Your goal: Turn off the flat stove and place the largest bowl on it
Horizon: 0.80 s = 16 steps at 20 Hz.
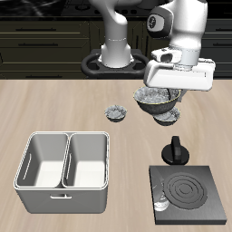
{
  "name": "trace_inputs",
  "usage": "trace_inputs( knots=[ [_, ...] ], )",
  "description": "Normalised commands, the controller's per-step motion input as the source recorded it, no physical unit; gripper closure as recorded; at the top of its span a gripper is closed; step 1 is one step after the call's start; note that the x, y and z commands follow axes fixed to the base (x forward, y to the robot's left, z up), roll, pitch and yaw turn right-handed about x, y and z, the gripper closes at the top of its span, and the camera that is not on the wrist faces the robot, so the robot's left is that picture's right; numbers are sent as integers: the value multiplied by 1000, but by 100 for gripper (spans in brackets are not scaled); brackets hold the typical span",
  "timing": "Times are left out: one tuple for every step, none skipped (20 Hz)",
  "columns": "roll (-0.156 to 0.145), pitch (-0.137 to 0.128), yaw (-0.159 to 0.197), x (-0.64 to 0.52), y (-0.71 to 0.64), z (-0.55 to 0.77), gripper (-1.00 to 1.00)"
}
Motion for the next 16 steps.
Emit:
trace_inputs(
  knots=[
    [-17, 10, -35, 183, 94, 24, 100],
    [25, 26, -14, 189, 79, 20, 100],
    [34, -34, 29, 234, 178, 95, 100],
    [11, -46, 24, 167, 64, 69, 100],
    [13, 14, 17, 141, 39, -15, 100],
    [12, 3, 62, 272, 47, 43, 100],
    [-26, -21, -10, 483, 3, 141, 100],
    [-73, -7, -4, 281, -151, 60, 100],
    [2, 36, -8, 236, 8, 43, 100],
    [5, -14, 32, 190, 7, 40, 100],
    [-34, 0, -23, 163, -19, 54, 100],
    [-11, -10, 24, 116, 26, 41, 100],
    [21, 46, -37, 229, 84, 87, 100],
    [30, -31, 41, 198, 106, 86, 100],
    [13, 44, -20, 353, 195, 113, 100],
    [44, -4, 25, 177, 200, 70, 100]
  ],
)
